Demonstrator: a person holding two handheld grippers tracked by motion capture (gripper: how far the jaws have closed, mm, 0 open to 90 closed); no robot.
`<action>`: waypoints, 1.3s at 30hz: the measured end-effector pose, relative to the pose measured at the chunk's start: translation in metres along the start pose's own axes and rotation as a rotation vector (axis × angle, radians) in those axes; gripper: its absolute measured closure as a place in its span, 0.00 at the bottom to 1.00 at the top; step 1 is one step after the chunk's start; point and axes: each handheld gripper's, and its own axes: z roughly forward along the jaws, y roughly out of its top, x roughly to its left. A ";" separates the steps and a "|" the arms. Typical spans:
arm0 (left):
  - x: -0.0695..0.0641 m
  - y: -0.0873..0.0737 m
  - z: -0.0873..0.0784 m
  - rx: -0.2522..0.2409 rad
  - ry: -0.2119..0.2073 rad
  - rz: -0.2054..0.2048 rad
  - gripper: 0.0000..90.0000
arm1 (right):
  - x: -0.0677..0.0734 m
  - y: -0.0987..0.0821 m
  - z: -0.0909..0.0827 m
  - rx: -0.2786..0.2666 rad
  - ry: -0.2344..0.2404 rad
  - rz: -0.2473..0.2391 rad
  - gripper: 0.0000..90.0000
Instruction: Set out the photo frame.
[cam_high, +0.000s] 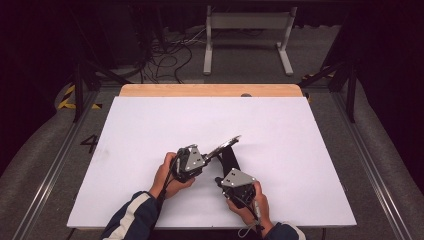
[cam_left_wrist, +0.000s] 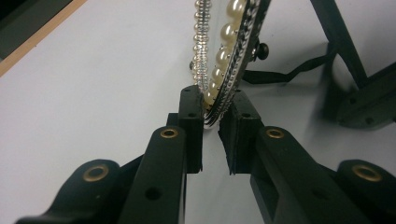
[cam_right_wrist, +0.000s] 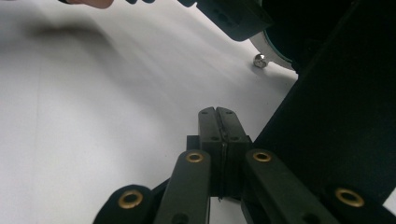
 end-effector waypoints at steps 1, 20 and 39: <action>-0.001 0.001 0.000 0.005 0.004 0.011 0.88 | -0.001 -0.001 -0.001 0.002 -0.001 0.006 1.00; -0.004 0.002 -0.001 -0.050 -0.021 -0.053 0.71 | -0.017 -0.008 -0.011 0.017 0.020 0.039 1.00; -0.011 0.009 -0.001 -0.043 -0.006 0.028 0.85 | -0.033 -0.011 -0.016 0.012 0.019 0.116 1.00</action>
